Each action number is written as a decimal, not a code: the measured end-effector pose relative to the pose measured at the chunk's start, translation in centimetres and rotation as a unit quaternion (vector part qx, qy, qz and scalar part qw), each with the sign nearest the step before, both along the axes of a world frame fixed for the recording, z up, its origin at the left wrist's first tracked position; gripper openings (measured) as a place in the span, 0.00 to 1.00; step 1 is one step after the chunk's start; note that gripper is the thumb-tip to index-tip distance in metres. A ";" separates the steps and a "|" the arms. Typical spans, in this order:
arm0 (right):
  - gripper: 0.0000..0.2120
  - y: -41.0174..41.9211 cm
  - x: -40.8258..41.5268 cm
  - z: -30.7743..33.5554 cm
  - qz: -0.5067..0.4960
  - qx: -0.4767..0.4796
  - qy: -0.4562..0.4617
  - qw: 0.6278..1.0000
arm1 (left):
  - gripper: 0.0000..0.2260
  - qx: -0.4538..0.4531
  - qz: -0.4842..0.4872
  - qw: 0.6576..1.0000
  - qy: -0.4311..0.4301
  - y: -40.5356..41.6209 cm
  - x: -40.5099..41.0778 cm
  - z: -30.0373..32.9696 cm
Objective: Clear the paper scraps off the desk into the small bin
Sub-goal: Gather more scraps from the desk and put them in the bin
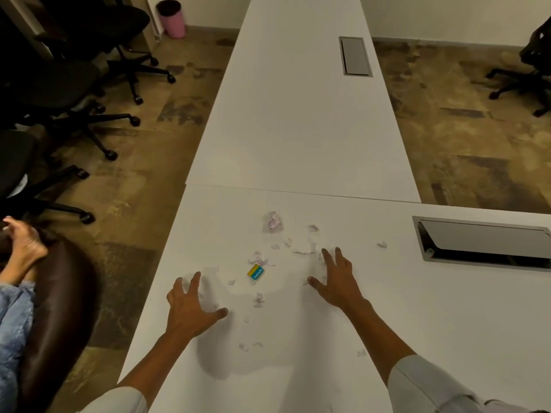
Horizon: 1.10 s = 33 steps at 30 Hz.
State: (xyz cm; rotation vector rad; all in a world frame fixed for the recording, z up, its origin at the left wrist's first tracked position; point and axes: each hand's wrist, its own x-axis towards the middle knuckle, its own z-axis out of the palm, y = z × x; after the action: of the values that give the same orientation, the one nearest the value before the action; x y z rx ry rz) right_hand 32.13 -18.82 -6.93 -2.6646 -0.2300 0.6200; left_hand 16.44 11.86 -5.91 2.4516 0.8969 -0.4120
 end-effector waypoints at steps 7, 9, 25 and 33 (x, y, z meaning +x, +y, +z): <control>0.17 2.4 -2.6 -1.5 0.074 -0.091 -0.126 0.985 | 0.12 0.010 -0.022 0.997 -0.076 -0.4 0.4 -1.6; 0.16 2.3 -3.1 -1.5 0.080 -0.083 -0.132 0.985 | 0.04 -0.004 -0.014 0.996 -0.085 -0.5 0.3 -1.7; 0.06 -5.5 -10.2 4.9 -0.175 0.192 -0.123 0.958 | 0.06 -0.071 -0.050 0.975 -0.202 -9.4 1.9 4.7; 0.06 -17.3 -15.9 9.2 -0.312 0.194 -0.134 0.920 | 0.07 -0.187 -0.109 0.951 -0.221 -23.0 1.8 7.2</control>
State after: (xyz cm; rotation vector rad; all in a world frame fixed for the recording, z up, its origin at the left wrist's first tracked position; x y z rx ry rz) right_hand 16.19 -36.09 2.30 -2.2344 0.3817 -0.0025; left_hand 18.28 -11.16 1.32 2.1614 0.3253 -0.0818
